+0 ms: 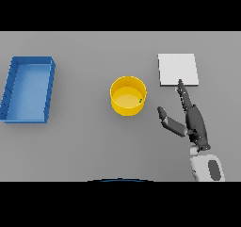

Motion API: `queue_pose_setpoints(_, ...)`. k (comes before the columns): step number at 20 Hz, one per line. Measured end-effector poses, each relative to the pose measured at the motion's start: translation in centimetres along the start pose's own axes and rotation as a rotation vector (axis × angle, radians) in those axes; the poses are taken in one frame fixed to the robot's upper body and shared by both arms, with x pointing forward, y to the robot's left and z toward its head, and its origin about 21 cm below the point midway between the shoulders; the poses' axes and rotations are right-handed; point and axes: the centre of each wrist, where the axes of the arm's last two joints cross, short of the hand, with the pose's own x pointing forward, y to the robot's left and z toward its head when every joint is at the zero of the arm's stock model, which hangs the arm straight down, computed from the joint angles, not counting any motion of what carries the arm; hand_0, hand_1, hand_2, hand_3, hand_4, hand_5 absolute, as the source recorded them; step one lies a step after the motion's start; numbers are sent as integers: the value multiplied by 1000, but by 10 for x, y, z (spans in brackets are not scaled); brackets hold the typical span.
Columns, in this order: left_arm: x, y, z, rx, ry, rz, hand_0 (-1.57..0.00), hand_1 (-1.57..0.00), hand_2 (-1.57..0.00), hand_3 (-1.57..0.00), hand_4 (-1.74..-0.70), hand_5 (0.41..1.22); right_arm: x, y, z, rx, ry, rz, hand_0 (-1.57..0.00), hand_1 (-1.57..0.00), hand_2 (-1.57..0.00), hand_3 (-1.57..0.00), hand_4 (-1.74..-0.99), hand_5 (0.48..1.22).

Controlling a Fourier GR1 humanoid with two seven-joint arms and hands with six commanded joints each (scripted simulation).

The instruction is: Pick up the red beaker and tilt it to pour out 1 green nut into yellow bowl. Pick up the yellow bowl and place it on the metallic measuring scale.

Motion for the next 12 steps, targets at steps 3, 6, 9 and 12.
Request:
queue_pose_setpoints(3, -33, -20, 3, 1, 115, 129, -1571, -1571, -1571, -1569, -1741, 1221, -1, -1, 0, 4, -10, -15, 1, 1, 1, 1, -1127, 664)
queue_pose_setpoints(6, -70, -56, 16, -13, 156, 191, -1571, -1571, -1571, -1570, -1741, 1221, -3, -2, -2, 0, -16, -14, 1, 1, 1, 1, -1151, 676)
queue_pose_setpoints(9, -94, -85, 35, -25, 180, 251, -1571, -1571, -1571, -1570, -1741, 1186, -5, -3, -1, 5, -14, 6, 1, 1, 1, 1, -1175, 676)
queue_pose_setpoints(12, -106, -104, 59, -32, 202, 291, -1571, -1571, -1571, -1571, -1741, 1050, -4, -2, 1, 8, -27, 0, 1, 1, 1, 1, -1167, 675)
